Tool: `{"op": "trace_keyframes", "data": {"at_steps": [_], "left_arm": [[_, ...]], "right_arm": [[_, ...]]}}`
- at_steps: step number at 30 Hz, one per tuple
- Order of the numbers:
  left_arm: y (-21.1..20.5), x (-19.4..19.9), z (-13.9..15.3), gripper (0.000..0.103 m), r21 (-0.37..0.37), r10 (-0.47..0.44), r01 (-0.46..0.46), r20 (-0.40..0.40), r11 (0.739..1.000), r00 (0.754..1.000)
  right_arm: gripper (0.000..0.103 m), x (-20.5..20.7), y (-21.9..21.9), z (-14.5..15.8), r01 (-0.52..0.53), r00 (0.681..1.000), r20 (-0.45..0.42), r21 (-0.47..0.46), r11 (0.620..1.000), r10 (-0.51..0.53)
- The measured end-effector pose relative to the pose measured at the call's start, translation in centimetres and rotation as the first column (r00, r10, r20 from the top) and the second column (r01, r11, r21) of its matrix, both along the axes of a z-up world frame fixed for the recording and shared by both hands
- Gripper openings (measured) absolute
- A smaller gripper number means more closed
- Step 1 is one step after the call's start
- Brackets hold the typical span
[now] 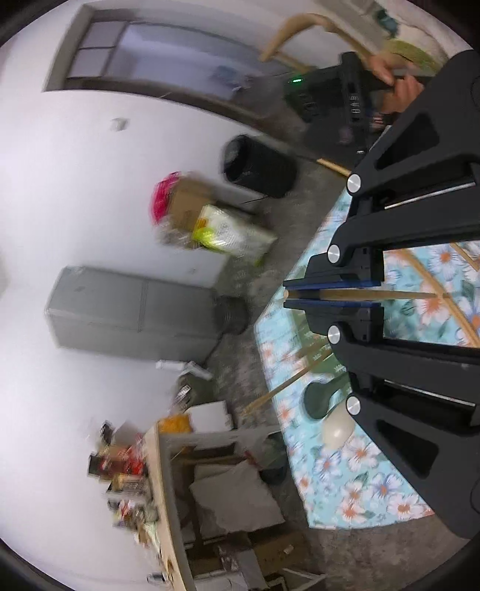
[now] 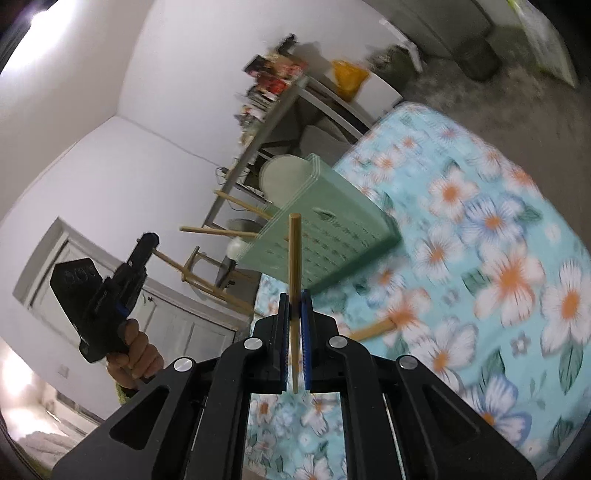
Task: Organize utensils
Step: 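Lift both chopsticks upright and carry them above the green holder, then drop the chopstick into the holder with the left gripper while the right drops its own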
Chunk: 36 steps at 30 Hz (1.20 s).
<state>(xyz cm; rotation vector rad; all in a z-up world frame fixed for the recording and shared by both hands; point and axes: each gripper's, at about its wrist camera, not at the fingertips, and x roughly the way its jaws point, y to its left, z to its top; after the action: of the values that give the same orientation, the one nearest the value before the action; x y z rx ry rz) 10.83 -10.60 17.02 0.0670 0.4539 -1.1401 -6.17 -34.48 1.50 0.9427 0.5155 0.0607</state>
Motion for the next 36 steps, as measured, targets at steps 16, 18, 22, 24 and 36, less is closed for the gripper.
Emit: {"op": "trace_keyframes", "data": {"at_steps": [16,18,22,24,36], "left_arm": [[-0.4,2.8,6.7,0.004,-0.318,0.210,-0.190,0.027,0.929,0.977],[-1.4,3.1,6.4,0.004,-0.304,0.232,-0.211,0.037,0.929,0.972],[-3.9,4.2,4.9,0.004,-0.254,0.293,-0.265,0.080,0.930,0.953],[-5.0,4.6,4.0,0.004,-0.230,0.310,-0.283,0.093,0.931,0.946],[-5.9,6.0,-0.1,0.032,-0.174,0.299,-0.298,-0.021,0.939,0.954]], "right_arm": [[0.006,-0.2,1.1,2.6,0.007,0.999,0.054,-0.087,0.996,-0.002],[0.006,-0.3,0.7,2.6,0.012,0.998,0.055,-0.083,0.996,-0.008],[0.006,-0.6,-0.1,2.4,0.024,0.998,0.057,-0.071,0.997,-0.020],[0.006,-0.8,-0.4,2.3,0.025,0.998,0.056,-0.066,0.998,-0.022],[0.006,-0.4,-1.5,1.3,0.031,0.999,0.031,-0.058,0.998,-0.029]]}}
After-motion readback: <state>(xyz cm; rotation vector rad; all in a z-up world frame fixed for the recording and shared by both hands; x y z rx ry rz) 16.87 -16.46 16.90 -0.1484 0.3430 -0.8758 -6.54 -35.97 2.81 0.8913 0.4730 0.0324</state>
